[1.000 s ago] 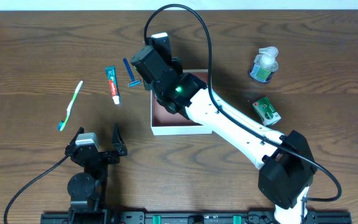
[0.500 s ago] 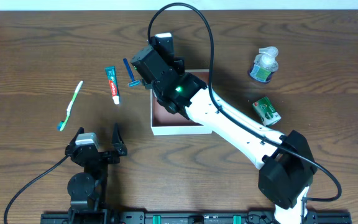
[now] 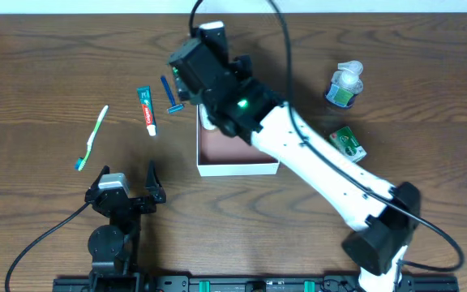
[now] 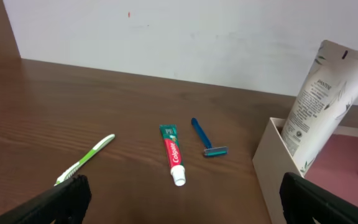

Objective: Pack container
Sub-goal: 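Open the right gripper, release the tube, move toward the soap bottle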

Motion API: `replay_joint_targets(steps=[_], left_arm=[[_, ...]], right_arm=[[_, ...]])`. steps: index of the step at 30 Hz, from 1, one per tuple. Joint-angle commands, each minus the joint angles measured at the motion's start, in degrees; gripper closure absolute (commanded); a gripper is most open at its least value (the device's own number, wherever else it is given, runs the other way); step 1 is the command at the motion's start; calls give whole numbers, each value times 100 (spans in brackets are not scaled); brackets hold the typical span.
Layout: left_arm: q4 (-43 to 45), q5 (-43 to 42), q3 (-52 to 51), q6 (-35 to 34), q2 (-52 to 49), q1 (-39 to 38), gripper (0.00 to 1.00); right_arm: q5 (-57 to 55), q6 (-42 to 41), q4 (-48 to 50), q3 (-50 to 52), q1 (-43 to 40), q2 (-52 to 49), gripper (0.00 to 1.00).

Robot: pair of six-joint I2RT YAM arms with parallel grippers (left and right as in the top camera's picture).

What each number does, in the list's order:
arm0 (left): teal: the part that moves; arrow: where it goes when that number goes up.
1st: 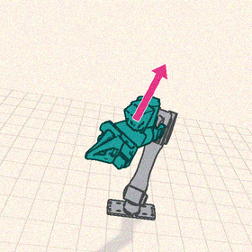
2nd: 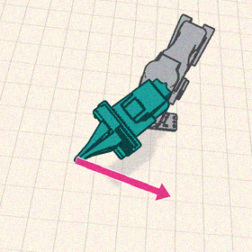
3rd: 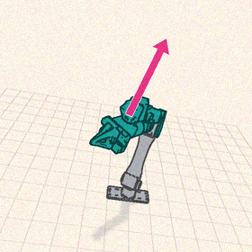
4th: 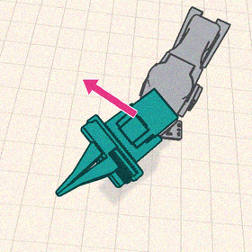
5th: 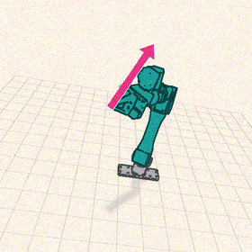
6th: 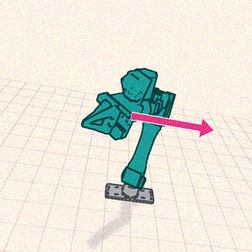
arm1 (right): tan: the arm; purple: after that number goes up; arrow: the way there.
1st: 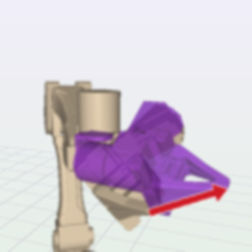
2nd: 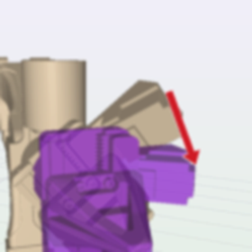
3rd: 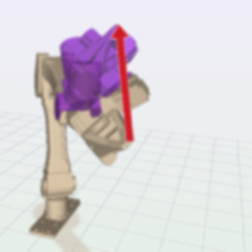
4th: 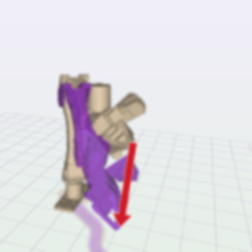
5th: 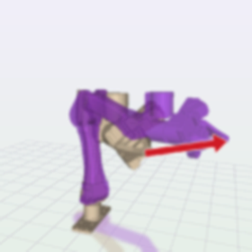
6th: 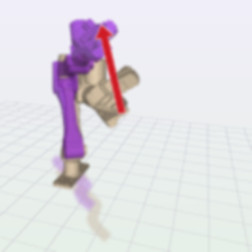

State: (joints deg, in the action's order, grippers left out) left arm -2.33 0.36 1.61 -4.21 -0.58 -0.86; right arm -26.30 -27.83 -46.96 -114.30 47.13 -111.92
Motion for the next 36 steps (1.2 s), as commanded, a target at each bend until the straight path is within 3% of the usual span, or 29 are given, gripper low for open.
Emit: replay_joint_targets(steps=[1, 8, 20, 28, 36], left_arm=[[-177, 68, -138, 74, 42, 17, 2], [-177, 68, -138, 74, 42, 17, 2], [-177, 68, -138, 74, 42, 17, 2], [-177, 68, -138, 74, 42, 17, 2], [-177, 68, -138, 74, 42, 17, 2]], right_arm=[[177, 66, -444, -214, -435, 367, 1], [654, -28, -1657, -214, -1646, 446, 1], [1248, 955, -1926, -201, -3515, 431, 1], [2479, 2487, -1873, 116, -4297, 354, 1], [2975, 4098, -1582, 765, -4387, 315, 1]])
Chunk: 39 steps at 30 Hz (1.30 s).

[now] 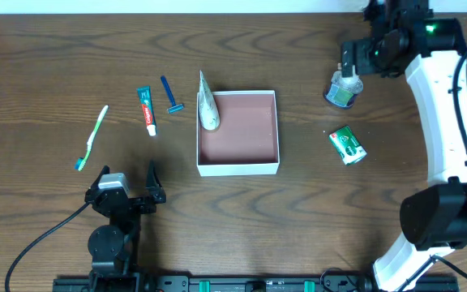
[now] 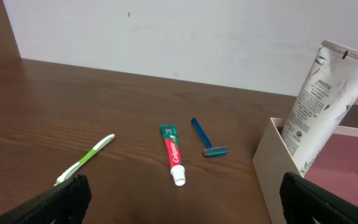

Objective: Pack container
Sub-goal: 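Open the right gripper, release the tube, move toward the soap bottle, then grasp the foam soap pump bottle with the right gripper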

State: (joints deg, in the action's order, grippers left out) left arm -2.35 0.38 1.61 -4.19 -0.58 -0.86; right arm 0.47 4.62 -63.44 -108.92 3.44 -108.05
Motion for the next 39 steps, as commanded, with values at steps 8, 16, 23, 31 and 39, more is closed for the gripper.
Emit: replay_joint_targets(steps=[8, 16, 23, 31, 39], left_arm=[[-175, 66, -138, 72, 42, 17, 2], [-175, 66, -138, 72, 42, 17, 2], [-175, 66, -138, 72, 42, 17, 2], [-175, 66, -138, 72, 42, 17, 2], [-175, 66, -138, 72, 42, 17, 2]], right_arm=[[299, 1279, 1130, 1213, -17, -83, 1], [295, 1478, 2175, 1777, -17, -83, 10], [299, 1475, 2647, 1993, -17, -83, 27], [348, 1471, 2837, 2006, -17, -83, 45], [496, 1423, 2837, 2009, -17, -144, 51]])
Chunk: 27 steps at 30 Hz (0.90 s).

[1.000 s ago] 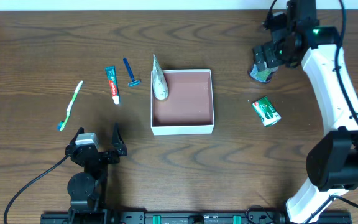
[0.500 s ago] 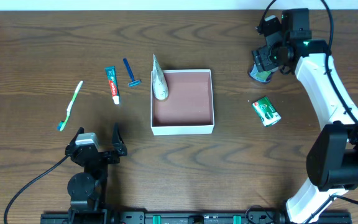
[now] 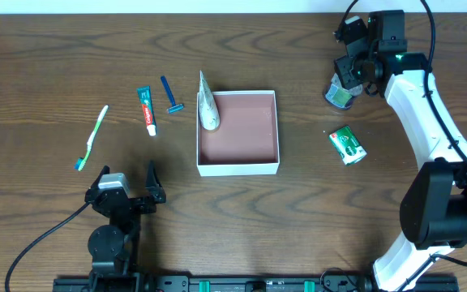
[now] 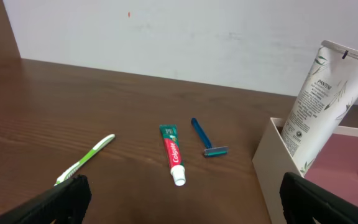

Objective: Pack container
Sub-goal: 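Grasp the foam soap pump bottle with the right gripper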

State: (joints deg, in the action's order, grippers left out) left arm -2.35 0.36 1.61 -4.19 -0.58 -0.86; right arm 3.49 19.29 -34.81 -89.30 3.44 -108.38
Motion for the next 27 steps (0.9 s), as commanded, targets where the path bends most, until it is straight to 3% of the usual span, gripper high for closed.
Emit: replay_joint_targets(steps=[1, 11, 13, 15, 17, 27], left_arm=[[-175, 68, -138, 72, 42, 17, 2], [-175, 68, -138, 72, 42, 17, 2], [-175, 68, -138, 72, 42, 17, 2], [-175, 68, -138, 72, 42, 17, 2], [-175, 68, -138, 72, 42, 17, 2], [-175, 68, -138, 72, 42, 17, 2]], right_arm=[[192, -66, -35, 46, -17, -133, 51], [258, -168, -90, 46, -17, -310, 49], [256, -170, -98, 46, -17, -310, 61], [256, -184, -111, 46, -17, -310, 83], [254, -234, -105, 46, -17, -310, 96], [151, -619, -232, -179, 17, -118, 99]])
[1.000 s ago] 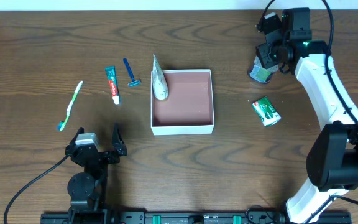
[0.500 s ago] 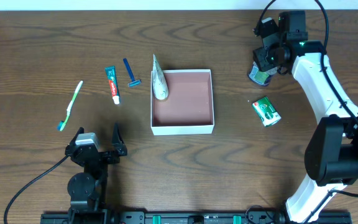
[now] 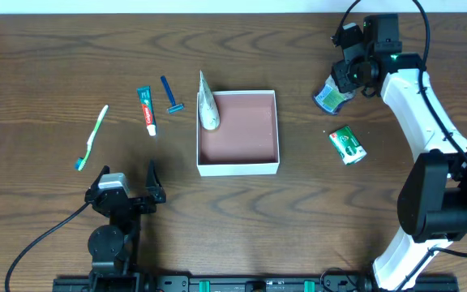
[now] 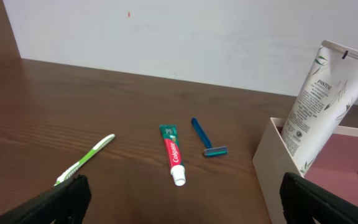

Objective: Pack container
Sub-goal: 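Grasp the foam soap pump bottle with the right gripper, then carry the soap bottle over the box and lower it in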

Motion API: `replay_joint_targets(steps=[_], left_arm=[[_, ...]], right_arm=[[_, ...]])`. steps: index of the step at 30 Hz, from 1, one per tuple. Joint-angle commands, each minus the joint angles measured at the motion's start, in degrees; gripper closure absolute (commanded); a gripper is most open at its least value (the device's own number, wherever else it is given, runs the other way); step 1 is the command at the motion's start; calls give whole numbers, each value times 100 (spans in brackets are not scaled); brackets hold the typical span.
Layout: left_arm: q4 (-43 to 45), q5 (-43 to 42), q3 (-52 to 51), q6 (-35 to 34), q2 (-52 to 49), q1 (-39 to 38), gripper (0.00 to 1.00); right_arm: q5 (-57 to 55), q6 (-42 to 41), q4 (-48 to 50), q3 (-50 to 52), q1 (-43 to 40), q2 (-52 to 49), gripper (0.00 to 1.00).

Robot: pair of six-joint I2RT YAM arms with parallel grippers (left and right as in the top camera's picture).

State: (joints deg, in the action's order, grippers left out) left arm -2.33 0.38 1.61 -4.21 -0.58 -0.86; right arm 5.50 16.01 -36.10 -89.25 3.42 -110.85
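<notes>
The white box with a pink floor stands mid-table, also in the left wrist view. A white Pantene tube leans upright in its far left corner. Left of the box lie a red toothpaste tube, a blue razor and a green toothbrush. At the far right my right gripper is closed around the top of a small clear bottle with green contents, which is tilted. My left gripper rests open near the front edge, holding nothing.
A green packet lies on the table right of the box, in front of the bottle. A white wall runs along the table's far edge. The right arm's white links stretch down the right side.
The right gripper has closed on the small bottle, which now tilts and sits slightly farther left than before. The left gripper and everything else stay put.
First the right arm reached over the box with the tube at its far left corner. Then the tube stood alone in the box and the arm was at the far right by the bottle. It came down over the bottle and now grips it, tilted.
</notes>
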Motion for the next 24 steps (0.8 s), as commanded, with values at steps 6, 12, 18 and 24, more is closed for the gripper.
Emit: replay_joint_targets(steps=[6, 12, 18, 24], left_arm=[[-177, 66, -138, 74, 42, 17, 2], [-177, 66, -138, 74, 42, 17, 2], [-177, 66, -138, 74, 42, 17, 2], [-177, 66, -138, 74, 42, 17, 2]], right_arm=[[-1104, -1274, -632, -719, 413, 645, 99], [-2415, -2610, -855, -890, 1399, 1338, 99], [-3783, -3810, -898, -890, 2671, 1578, 99], [-4144, -4666, -1005, -890, 3327, 1311, 99]])
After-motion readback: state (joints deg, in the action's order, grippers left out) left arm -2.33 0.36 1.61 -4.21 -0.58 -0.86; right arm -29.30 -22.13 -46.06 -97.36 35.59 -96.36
